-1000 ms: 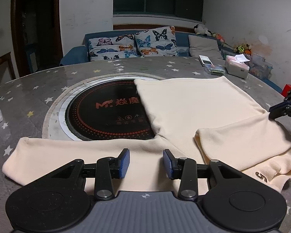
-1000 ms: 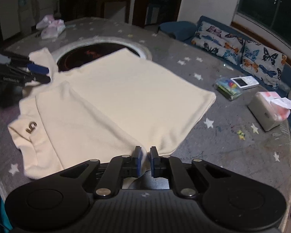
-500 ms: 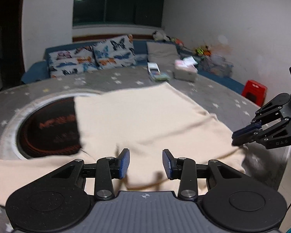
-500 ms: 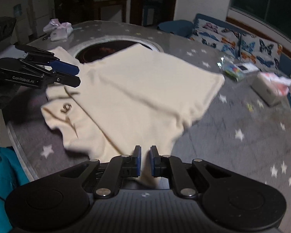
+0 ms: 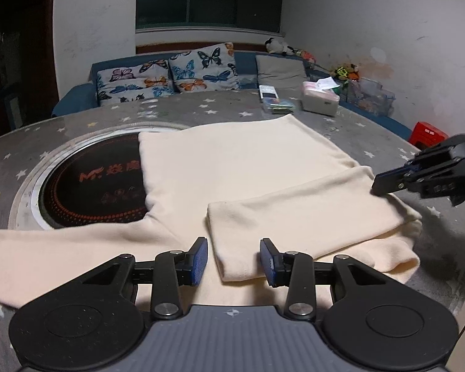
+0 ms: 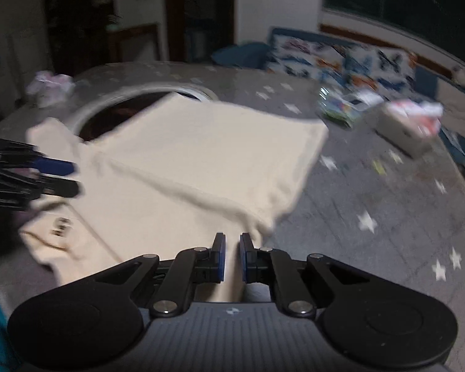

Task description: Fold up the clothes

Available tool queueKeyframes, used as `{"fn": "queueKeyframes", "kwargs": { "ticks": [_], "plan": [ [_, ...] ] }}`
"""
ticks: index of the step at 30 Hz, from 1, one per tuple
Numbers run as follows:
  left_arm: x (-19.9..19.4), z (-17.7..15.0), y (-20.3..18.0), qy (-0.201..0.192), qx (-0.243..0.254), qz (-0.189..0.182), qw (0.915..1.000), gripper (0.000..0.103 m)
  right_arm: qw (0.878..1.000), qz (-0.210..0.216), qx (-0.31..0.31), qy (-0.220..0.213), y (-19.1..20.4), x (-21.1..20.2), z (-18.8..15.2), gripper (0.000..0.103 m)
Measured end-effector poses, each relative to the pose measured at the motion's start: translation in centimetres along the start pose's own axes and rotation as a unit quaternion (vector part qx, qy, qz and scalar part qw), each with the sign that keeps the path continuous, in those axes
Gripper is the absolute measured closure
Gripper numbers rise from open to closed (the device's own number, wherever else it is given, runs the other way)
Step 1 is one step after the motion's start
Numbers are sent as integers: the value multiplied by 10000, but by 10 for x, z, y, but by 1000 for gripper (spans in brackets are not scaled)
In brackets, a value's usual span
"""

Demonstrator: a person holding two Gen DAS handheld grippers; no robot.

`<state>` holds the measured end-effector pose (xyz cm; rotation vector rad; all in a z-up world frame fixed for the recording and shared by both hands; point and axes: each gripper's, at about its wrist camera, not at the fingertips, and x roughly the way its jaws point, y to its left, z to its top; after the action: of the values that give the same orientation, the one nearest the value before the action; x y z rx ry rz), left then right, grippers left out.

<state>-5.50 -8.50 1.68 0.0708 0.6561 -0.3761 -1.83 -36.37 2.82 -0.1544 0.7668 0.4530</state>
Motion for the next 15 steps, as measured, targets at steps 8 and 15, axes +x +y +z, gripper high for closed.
{"fn": "queueKeyframes", "kwargs": {
  "ticks": [8, 15],
  "plan": [
    [2, 1, -3, 32, -24, 50, 10000, 76, 9994, -164, 198, -224, -2, -9, 8, 92],
    [-5, 1, 2, 10, -99, 210, 9997, 76, 9997, -72, 181, -133, 7, 16, 16, 93]
  ]
}}
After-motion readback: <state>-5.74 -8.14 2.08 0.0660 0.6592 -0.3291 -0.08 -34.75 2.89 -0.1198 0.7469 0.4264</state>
